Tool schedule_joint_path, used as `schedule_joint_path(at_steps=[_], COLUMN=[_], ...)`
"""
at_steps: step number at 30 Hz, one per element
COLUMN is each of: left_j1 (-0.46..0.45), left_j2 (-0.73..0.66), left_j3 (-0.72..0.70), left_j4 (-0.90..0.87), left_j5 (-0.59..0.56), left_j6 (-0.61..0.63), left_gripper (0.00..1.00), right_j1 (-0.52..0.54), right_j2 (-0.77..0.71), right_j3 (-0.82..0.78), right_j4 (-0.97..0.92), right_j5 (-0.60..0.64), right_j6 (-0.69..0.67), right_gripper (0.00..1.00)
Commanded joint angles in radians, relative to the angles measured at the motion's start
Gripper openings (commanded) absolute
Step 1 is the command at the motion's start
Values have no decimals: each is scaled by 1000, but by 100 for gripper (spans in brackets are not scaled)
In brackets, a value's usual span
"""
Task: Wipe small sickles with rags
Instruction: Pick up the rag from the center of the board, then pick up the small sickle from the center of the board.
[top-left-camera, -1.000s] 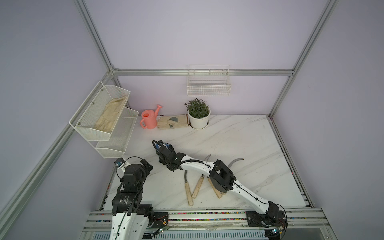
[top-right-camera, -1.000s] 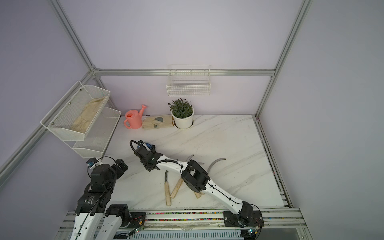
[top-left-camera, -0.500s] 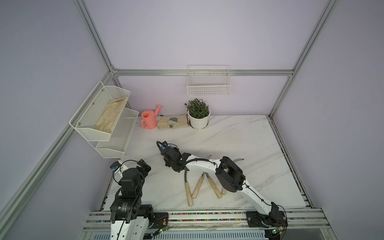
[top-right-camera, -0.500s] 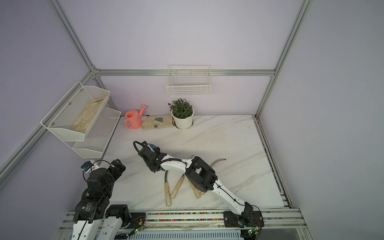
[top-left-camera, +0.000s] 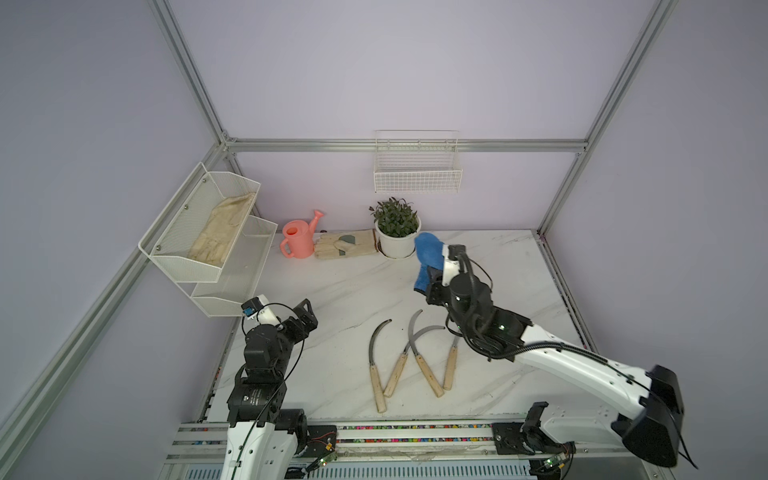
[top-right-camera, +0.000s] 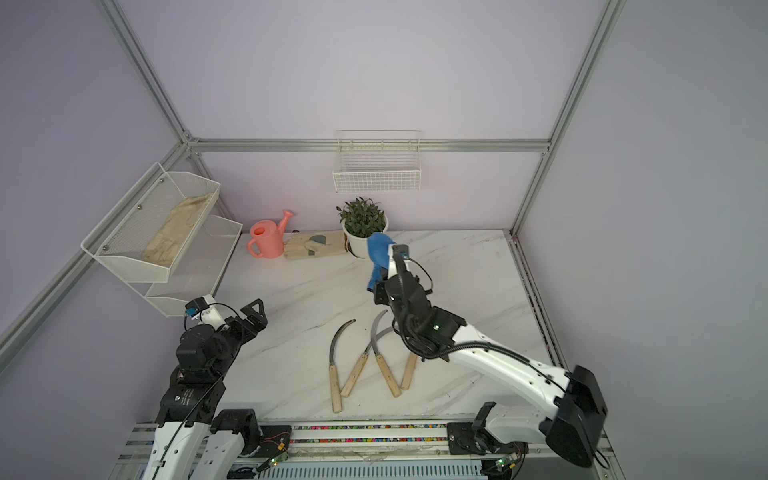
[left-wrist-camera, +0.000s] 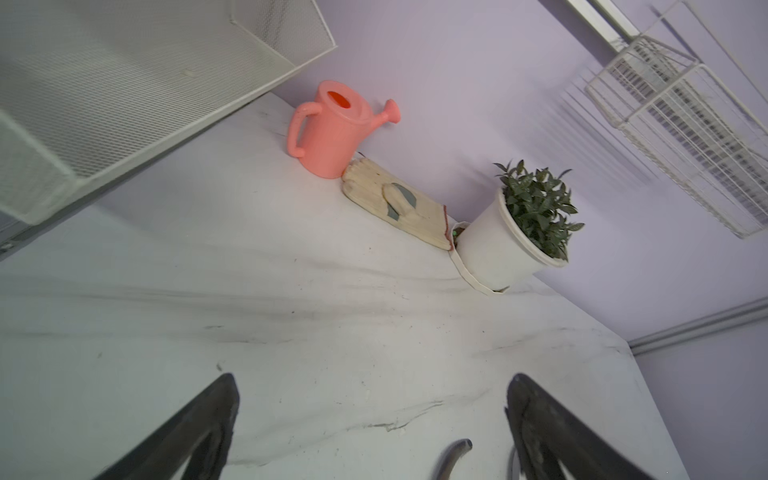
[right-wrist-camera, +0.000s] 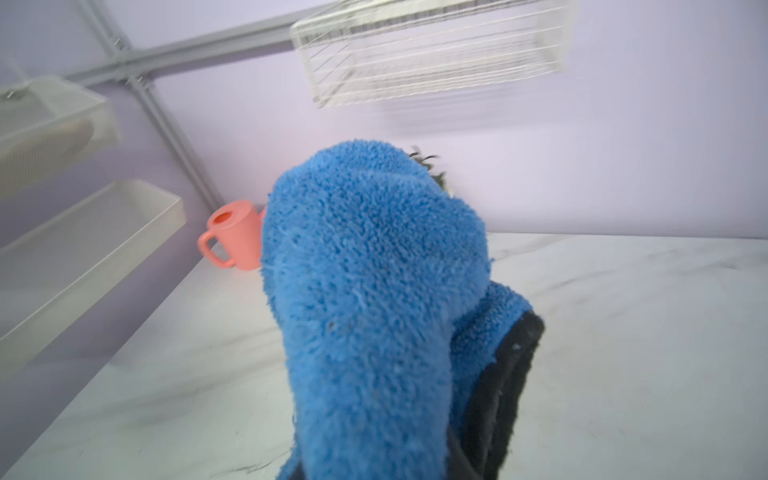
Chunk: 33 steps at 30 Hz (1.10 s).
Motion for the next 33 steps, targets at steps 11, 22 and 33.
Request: schedule_joint_path(at_steps=[11, 22, 33], left_j1=[-608, -1044, -1250], left_j2=[283, 543, 1105], left_j3=[3, 90, 453], left_j4=[236, 284, 267], left_j5=[-198, -435, -456], left_j6=[119, -10, -69], left_gripper=[99, 84, 73], right_j1=[-227, -316, -327], right_j2=[-356, -175, -272], right_j3=[-355, -421, -476], right_j4=[-250, -341, -333], right_j5=[345, 475, 444], right_j6=[344, 683, 672], right_gripper=[0, 0, 0])
